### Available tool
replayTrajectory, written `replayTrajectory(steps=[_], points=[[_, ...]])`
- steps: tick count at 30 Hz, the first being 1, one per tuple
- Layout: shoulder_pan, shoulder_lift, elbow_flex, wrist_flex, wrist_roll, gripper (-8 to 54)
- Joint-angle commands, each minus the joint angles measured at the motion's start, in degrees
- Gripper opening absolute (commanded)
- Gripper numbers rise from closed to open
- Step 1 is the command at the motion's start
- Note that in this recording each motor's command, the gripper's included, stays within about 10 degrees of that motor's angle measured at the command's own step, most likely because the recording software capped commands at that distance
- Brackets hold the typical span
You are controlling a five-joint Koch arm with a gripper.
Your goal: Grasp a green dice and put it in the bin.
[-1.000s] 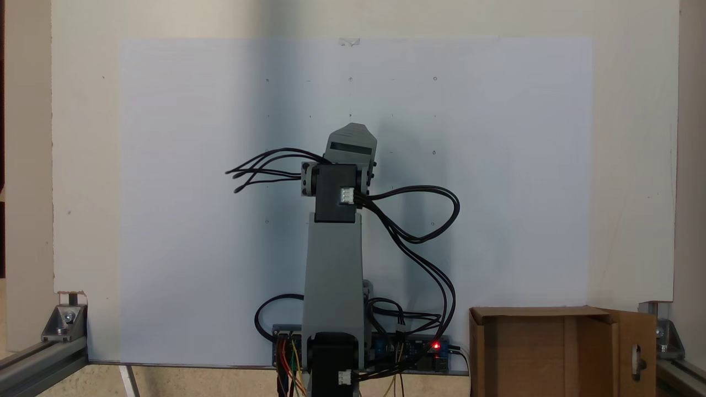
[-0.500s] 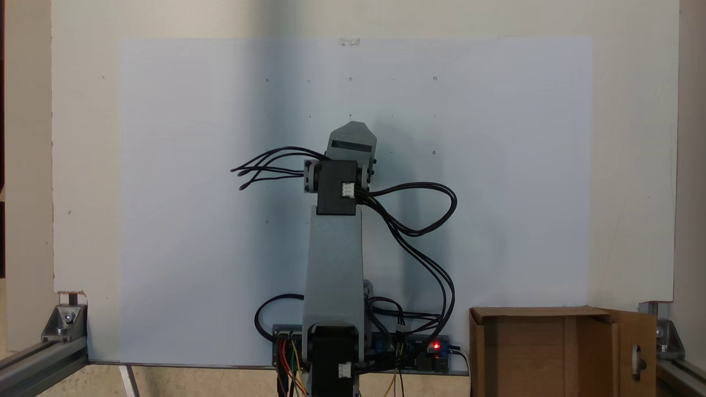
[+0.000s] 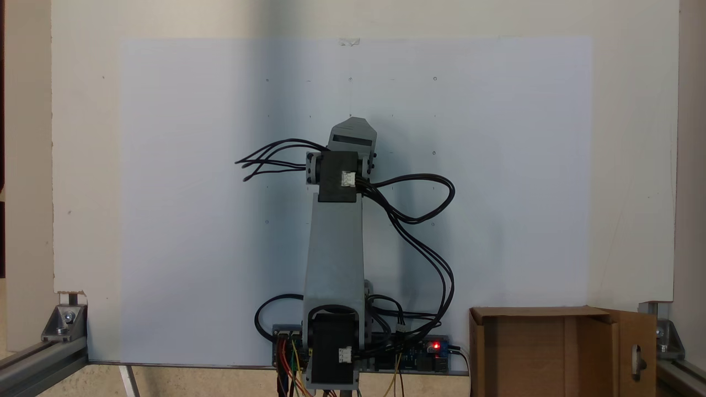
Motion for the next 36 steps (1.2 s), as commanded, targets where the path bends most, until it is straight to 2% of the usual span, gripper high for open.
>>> replayTrajectory(steps=[1,36], points=[[-1.1,0.4,-0.4,-0.6,-1.6,41.5],[-3.0,-6.7,-0.4,-4.0,-1.8,38.9]])
